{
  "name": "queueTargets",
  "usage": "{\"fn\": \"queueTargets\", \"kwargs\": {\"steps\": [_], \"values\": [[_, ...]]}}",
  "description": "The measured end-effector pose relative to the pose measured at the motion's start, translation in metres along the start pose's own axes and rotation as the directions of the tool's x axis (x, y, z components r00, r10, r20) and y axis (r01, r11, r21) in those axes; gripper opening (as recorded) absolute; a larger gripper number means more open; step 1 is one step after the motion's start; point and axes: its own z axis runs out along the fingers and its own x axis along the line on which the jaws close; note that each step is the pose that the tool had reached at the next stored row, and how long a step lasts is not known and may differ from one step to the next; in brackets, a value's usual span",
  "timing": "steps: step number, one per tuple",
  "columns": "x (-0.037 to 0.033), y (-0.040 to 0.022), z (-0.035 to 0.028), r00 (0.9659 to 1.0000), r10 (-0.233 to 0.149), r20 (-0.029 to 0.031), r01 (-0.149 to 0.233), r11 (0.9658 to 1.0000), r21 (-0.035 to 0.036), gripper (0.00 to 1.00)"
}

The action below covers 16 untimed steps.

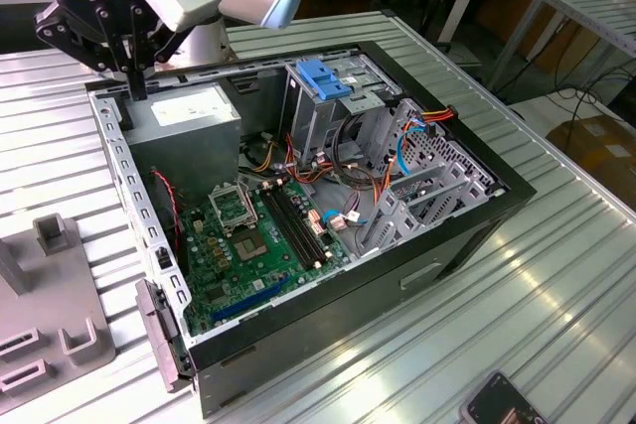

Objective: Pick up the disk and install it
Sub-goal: 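Reach for the disk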

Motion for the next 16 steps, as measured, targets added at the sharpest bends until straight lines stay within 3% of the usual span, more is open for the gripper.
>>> {"fn": "queueTargets", "kwargs": {"steps": [16], "values": [[0.0108, 0.0063, 0.0001, 1.0, 0.0, 0.0001, 0.0, 1.0, -0.0001, 0.1]]}}
